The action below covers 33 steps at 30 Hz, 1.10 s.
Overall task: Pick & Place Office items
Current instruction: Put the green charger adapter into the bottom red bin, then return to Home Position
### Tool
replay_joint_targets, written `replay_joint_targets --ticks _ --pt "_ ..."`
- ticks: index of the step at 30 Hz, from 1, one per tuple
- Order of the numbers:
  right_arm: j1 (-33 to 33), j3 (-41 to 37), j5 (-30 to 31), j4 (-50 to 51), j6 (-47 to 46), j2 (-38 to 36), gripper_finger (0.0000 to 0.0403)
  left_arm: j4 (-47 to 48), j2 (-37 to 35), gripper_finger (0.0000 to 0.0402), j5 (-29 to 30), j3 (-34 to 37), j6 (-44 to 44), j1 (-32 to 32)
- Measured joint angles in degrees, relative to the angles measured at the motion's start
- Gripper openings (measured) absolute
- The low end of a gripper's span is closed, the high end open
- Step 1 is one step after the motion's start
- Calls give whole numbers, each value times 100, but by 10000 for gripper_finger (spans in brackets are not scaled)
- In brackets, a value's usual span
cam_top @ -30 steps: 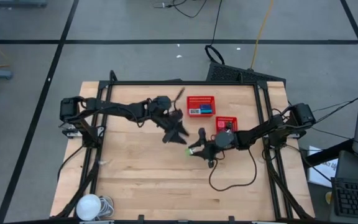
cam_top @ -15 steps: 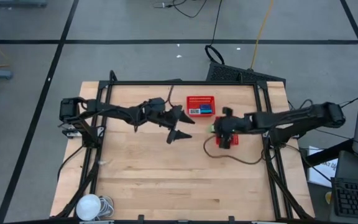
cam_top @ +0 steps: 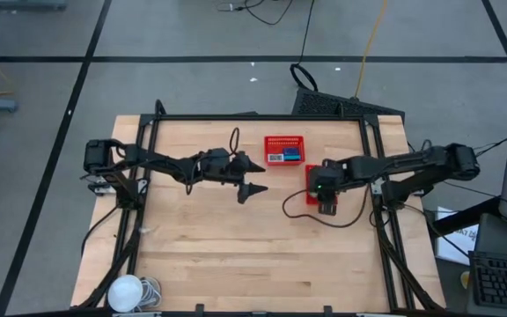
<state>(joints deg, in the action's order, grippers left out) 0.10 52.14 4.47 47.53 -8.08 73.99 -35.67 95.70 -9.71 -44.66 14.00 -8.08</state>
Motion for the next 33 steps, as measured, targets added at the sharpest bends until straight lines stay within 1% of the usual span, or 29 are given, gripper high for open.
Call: replay_joint_targets --ticks 5,10,13,20,22,26,28,31,33 --pt "0 0 -14 -45 198 439 127 129 0 361 129 0 0 77" --pt "0 7 -30 -195 347 656 127 161 0 361 133 0 0 126" --pt "2 -11 -46 -237 428 646 127 167 0 361 135 0 -4 140" --pt "2 -7 -323 -376 451 646 128 183 0 361 280 0 -22 145" --pt "2 -7 -322 -439 444 658 149 187 0 361 282 0 -24 145" --pt "0 -7 -311 -444 447 652 214 218 0 361 282 0 -38 140" --pt "0 -7 -312 -442 447 652 239 216 0 361 282 0 -174 140" --pt "0 -7 -313 -444 411 652 264 217 0 361 282 0 -489 140" --pt "0 -7 -313 -442 350 652 275 306 0 361 254 0 -469 142"
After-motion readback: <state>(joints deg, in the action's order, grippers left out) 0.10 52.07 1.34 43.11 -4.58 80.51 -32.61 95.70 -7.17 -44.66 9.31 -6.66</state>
